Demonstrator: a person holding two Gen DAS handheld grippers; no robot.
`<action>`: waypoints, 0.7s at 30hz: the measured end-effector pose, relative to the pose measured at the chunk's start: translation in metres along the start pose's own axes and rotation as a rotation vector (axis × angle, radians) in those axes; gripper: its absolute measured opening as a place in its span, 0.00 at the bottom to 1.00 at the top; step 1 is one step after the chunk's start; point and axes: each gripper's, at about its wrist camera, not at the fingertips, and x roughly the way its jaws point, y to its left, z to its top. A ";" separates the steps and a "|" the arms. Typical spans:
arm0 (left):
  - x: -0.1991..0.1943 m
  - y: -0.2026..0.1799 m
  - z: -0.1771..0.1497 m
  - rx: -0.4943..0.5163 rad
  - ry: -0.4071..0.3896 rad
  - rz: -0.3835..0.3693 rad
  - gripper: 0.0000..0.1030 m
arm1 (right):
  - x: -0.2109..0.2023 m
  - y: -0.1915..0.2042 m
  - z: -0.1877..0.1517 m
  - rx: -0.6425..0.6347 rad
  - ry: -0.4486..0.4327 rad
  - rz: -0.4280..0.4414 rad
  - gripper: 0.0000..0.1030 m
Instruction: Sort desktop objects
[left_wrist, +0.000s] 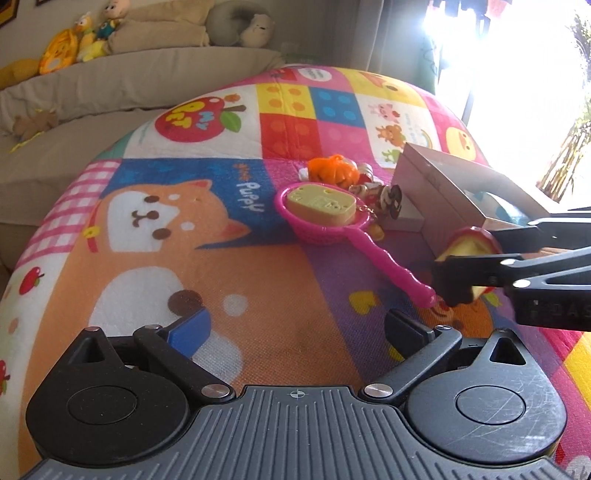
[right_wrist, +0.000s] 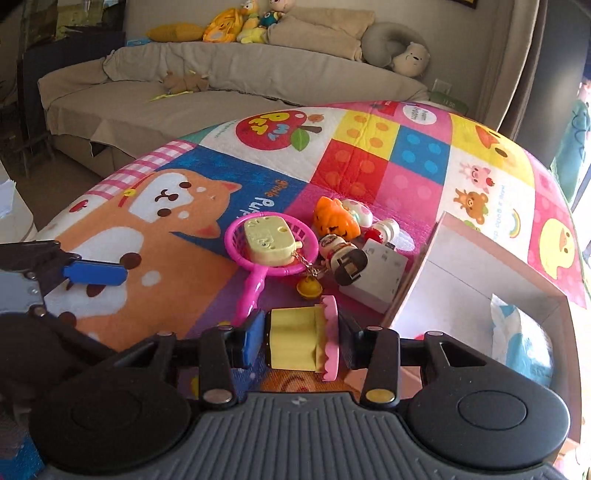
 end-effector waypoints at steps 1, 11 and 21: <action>0.000 0.000 0.000 0.003 0.000 0.002 1.00 | -0.010 -0.007 -0.006 0.021 0.000 0.001 0.41; 0.002 -0.013 0.000 0.069 0.016 0.056 1.00 | -0.063 -0.065 -0.077 0.021 0.021 -0.386 0.41; -0.005 -0.021 0.014 0.103 -0.014 0.096 1.00 | -0.041 -0.051 -0.089 -0.064 0.002 -0.417 0.46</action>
